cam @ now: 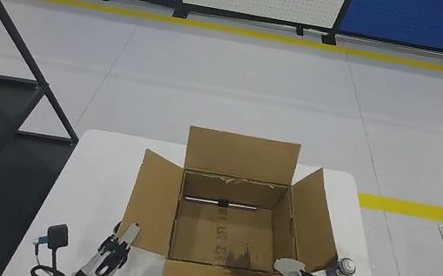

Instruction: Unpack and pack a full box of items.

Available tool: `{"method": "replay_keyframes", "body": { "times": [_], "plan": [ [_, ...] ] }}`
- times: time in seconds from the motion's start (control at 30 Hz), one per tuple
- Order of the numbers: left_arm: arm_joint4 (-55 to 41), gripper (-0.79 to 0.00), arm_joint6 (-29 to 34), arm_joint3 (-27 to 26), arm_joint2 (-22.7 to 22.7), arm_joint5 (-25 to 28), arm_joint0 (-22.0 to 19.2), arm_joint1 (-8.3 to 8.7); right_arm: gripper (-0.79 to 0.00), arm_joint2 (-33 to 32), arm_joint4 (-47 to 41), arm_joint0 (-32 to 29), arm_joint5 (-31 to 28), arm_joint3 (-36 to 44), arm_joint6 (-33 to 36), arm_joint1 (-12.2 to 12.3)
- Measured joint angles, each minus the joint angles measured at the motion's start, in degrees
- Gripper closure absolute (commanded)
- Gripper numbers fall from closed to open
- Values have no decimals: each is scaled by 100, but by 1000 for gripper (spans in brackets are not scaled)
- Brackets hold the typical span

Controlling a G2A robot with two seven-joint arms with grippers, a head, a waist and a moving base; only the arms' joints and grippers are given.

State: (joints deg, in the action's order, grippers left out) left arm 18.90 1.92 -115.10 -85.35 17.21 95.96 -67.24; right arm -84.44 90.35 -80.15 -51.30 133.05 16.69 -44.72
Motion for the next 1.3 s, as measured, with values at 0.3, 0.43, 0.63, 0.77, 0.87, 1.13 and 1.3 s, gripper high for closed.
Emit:
{"method": "replay_keyframes", "body": {
  "times": [0.3,0.43,0.63,0.77,0.87,1.13,1.3],
  "plan": [
    [207,0,-215,75,-35,357,95,-18,-785,-606,-685,-316,-105,-211,-347,13],
    [356,0,-360,143,-25,585,108,-29,-785,-982,-1519,-325,-265,-519,-474,21],
    [548,0,-571,270,-6,725,101,-50,-785,-1550,-3362,-434,-116,-1180,-312,33],
    [597,0,-648,309,7,768,102,-63,-785,-1564,-3560,-437,-100,-1199,-295,35],
    [630,0,-677,315,2,792,115,-70,-785,-1562,-3461,-437,-103,-1197,-298,35],
    [675,0,-723,295,18,896,147,-90,-785,-1533,-4221,-243,410,-1393,-115,25],
    [669,0,-746,332,37,956,122,-104,-785,-1430,-6102,156,1211,-1701,1286,76]
  ]
}}
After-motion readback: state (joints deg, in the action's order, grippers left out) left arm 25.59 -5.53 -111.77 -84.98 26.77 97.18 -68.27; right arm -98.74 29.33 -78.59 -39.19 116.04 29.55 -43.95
